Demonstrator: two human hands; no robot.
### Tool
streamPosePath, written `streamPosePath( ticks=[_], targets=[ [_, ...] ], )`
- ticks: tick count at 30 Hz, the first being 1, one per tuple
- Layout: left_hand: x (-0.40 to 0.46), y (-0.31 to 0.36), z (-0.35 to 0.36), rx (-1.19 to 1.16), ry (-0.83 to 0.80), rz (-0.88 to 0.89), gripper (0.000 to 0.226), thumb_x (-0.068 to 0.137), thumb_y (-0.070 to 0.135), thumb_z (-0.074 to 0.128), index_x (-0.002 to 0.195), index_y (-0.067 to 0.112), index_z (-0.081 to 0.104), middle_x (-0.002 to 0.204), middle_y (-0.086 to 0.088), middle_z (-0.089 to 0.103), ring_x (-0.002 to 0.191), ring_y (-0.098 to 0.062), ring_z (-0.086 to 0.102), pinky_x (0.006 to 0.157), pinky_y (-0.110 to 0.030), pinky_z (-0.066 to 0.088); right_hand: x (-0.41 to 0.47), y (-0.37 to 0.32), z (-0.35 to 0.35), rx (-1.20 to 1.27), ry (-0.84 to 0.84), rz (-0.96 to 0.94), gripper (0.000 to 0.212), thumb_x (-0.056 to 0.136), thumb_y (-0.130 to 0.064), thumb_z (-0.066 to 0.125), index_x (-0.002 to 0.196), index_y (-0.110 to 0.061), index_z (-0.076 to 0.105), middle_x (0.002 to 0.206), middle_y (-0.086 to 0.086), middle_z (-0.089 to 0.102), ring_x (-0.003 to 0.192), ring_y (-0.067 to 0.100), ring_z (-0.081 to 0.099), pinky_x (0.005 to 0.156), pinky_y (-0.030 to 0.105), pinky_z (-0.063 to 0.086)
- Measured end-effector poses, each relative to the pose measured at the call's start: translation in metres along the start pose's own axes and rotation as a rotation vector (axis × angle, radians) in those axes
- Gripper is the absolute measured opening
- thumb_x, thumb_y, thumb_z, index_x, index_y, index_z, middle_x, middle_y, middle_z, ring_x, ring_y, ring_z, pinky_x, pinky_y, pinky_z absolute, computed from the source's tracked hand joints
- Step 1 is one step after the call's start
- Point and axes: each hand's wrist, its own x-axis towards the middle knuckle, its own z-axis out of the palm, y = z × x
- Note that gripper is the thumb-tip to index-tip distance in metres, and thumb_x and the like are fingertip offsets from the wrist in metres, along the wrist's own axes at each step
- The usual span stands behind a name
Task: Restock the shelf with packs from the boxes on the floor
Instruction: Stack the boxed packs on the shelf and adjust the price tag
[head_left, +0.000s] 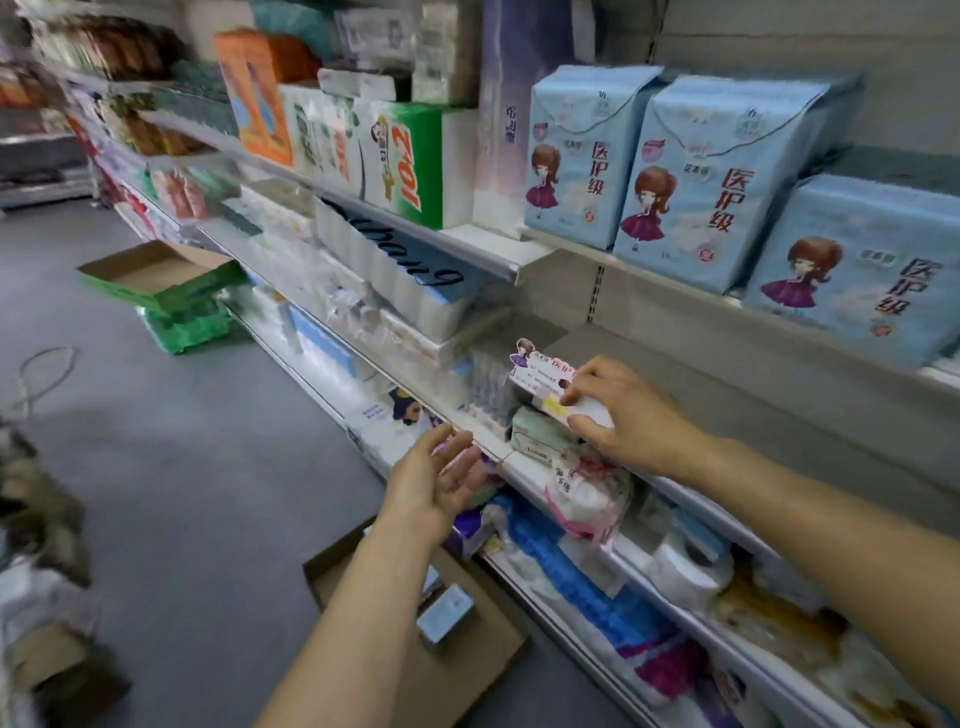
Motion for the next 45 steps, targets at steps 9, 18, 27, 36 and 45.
streamPosePath(
  ticks=[9,18,27,36,45],
  targets=[
    [0.111,0.075,-0.122,0.017,0.249,-0.030,0.022,0.102,0.020,0.048,0.120,0.013,0.057,0.098,-0.004,0.066,0.085,-0.017,0.063,0.068,-0.032,0.052,0.098,-0.039,0.154,0.208,-0.257,0.127,0.024,0.085,-0.026,0.068,0.108,-0.022,0.065,0.104,-0.004,0.050,0.103,0.014,0.050,0.088,0.036,0.044],
    [0.253,0.100,-0.213,0.175,0.354,-0.202,0.016,0.098,0.022,0.056,0.093,0.009,0.065,0.081,-0.004,0.068,0.070,-0.015,0.061,0.061,-0.028,0.051,0.164,-0.040,0.330,0.399,-0.511,0.451,0.023,0.084,-0.026,0.070,0.105,-0.023,0.061,0.106,-0.007,0.052,0.098,0.014,0.055,0.090,0.034,0.047],
    [0.376,0.006,-0.299,0.247,0.439,-0.424,0.020,0.097,0.022,0.057,0.104,0.004,0.065,0.087,-0.011,0.065,0.077,-0.021,0.059,0.062,-0.029,0.050,0.146,0.017,0.513,0.501,-0.715,0.769,0.039,0.083,-0.015,0.072,0.119,-0.012,0.059,0.115,0.003,0.058,0.101,0.013,0.059,0.078,0.020,0.046],
    [0.485,-0.128,-0.393,0.283,0.460,-0.567,0.011,0.099,0.020,0.053,0.095,0.012,0.059,0.077,-0.006,0.060,0.067,-0.016,0.056,0.062,-0.029,0.044,0.108,0.075,0.683,0.532,-0.857,0.839,0.039,0.090,-0.022,0.066,0.127,-0.017,0.054,0.120,-0.004,0.054,0.115,0.017,0.054,0.095,0.035,0.047],
    [0.572,-0.233,-0.466,0.360,0.443,-0.626,0.020,0.101,0.021,0.049,0.111,0.010,0.063,0.106,-0.005,0.068,0.096,-0.016,0.064,0.098,-0.038,0.051,0.114,0.103,0.826,0.426,-0.748,0.764,0.050,0.089,-0.020,0.063,0.135,-0.021,0.044,0.128,0.001,0.049,0.114,0.020,0.052,0.091,0.045,0.051]
  ],
)
